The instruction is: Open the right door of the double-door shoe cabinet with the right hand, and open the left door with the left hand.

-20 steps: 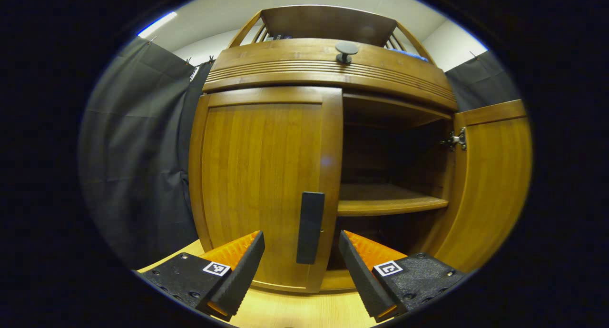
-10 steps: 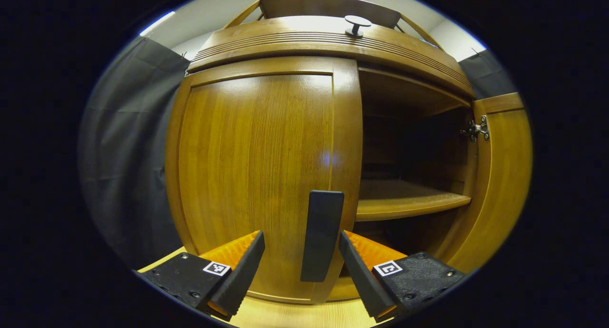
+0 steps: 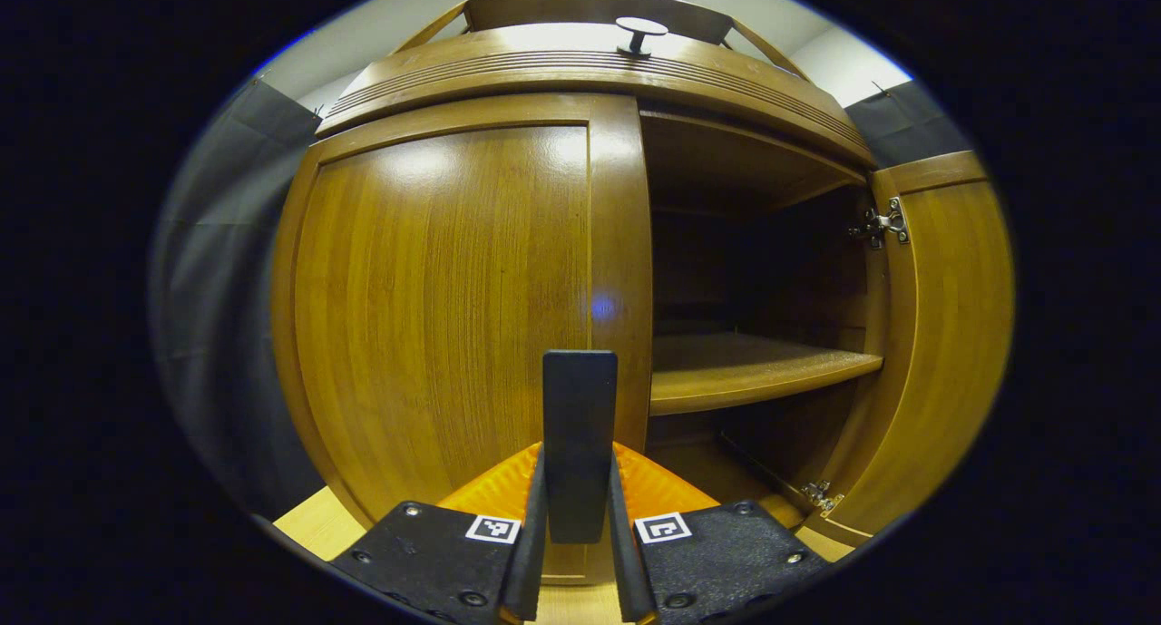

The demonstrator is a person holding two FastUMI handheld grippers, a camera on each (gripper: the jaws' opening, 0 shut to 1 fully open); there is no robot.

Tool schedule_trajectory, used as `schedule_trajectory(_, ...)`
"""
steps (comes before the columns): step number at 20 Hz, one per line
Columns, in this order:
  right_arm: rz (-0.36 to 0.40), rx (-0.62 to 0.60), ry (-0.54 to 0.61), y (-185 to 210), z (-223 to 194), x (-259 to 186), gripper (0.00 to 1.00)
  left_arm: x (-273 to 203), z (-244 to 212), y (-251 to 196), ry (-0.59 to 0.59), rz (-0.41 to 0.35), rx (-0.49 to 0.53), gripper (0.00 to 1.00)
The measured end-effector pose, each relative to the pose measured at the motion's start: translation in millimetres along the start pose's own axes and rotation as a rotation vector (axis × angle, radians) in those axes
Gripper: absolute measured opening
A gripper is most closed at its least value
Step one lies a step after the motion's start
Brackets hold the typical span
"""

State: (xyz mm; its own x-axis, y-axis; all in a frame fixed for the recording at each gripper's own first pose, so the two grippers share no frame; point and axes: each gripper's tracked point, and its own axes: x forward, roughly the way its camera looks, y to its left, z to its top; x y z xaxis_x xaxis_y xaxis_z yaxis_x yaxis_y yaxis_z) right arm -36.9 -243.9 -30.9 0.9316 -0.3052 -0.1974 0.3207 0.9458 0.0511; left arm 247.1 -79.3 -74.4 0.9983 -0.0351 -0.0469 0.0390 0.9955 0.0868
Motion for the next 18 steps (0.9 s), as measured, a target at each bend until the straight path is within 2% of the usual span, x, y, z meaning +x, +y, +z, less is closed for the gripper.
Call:
schedule_trajectory(2,-0.006,-0.002,0.001,4.6,-1.5,-5.5,0.99,-0.4,0.7,0.7,0.002,-0.008,-0.020,0.29)
schedule_trajectory(4,-0.013,-0.003,-0.001,10.7,-2.9,-10.5,1.00,-3.1,-0.8,0.4,0.008,-0.002,-0.028,0.29)
schedule_trajectory(7,-0.018,0.000,-0.013,19.7,-1.5,-15.0,0.99,-19.0,-1.7,1.3,0.005,-0.022,-0.029,0.18)
schedule_trajectory(16,-0.005,-0.016,-0.009,72.9,-7.5,-17.9,0.99,-78.3,0.4,12.6,0.002,-0.173,-0.056,0.17)
schedule_trajectory(17,0.001,-0.019,-0.012,82.4,-7.8,-17.6,0.92,-84.5,0.3,14.4,0.004,-0.195,-0.060,0.17)
schedule_trajectory(18,0.010,-0.020,-0.016,91.4,-9.9,-17.1,0.92,-90.0,0.4,16.7,0.006,-0.214,-0.065,0.17)
